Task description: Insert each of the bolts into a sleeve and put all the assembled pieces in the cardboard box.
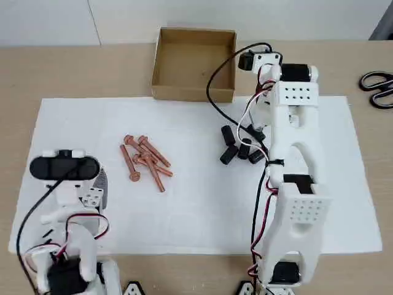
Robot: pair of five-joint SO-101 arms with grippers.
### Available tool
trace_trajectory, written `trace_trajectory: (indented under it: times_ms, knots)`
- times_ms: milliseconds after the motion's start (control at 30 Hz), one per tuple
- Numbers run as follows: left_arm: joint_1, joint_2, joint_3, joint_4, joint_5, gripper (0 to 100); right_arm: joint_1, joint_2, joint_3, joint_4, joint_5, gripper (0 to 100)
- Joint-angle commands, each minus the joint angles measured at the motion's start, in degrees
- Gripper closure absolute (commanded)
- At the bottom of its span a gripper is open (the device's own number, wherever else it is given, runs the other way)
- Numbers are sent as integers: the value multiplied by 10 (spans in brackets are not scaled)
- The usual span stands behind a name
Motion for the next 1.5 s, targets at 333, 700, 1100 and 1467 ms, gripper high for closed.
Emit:
trace_trajectory:
  times_ms: [333, 700, 1100, 1467]
  knots:
    - [0, 546, -374, 33, 170, 784, -23, 0, -36, 16, 6, 790]
    - [0, 606, -374, 15, 268, 784, -23, 44, -38, -2, 29, 790]
    - [0, 607, -373, 15, 268, 784, -23, 106, -39, -72, 52, 790]
    - [0, 607, -373, 15, 268, 784, -23, 131, -39, -117, 57, 791]
